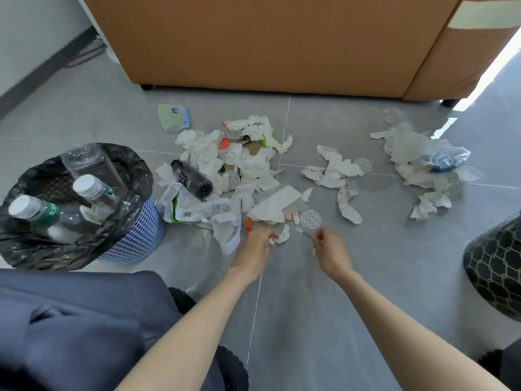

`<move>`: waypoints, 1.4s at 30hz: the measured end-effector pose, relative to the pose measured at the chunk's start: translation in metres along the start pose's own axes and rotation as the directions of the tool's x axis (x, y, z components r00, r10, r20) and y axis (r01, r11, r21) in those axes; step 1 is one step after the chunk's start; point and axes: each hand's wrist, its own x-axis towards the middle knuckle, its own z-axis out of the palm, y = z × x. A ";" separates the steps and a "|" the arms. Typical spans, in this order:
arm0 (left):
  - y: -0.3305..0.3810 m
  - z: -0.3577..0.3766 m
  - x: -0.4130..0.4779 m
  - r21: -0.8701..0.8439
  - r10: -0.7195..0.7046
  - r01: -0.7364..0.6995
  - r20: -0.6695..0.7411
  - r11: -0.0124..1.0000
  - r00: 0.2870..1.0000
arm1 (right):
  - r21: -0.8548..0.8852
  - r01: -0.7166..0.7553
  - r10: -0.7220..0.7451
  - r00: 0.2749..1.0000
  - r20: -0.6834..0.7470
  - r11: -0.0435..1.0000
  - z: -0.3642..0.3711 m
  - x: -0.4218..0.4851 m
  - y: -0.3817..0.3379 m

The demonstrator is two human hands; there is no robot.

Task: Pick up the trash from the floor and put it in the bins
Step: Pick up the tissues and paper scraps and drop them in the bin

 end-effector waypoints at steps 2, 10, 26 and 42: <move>0.010 -0.009 0.011 -0.021 0.020 -0.022 -0.120 1.000 0.993 | 0.029 0.033 -0.032 0.999 -0.022 0.999 -0.005 0.007 -0.012; -0.039 -0.040 0.036 0.154 -0.264 0.311 -0.263 0.938 0.928 | -0.103 0.249 -0.244 0.968 0.054 0.963 -0.001 0.036 -0.063; -0.091 -0.027 0.055 0.256 -0.383 0.358 0.053 0.898 0.922 | -0.454 0.462 -0.270 0.864 0.426 0.762 0.059 0.068 -0.083; -0.079 -0.029 0.043 0.382 -0.313 0.326 -0.097 0.865 0.945 | -0.494 0.439 -0.333 0.897 0.290 0.751 0.031 0.067 -0.074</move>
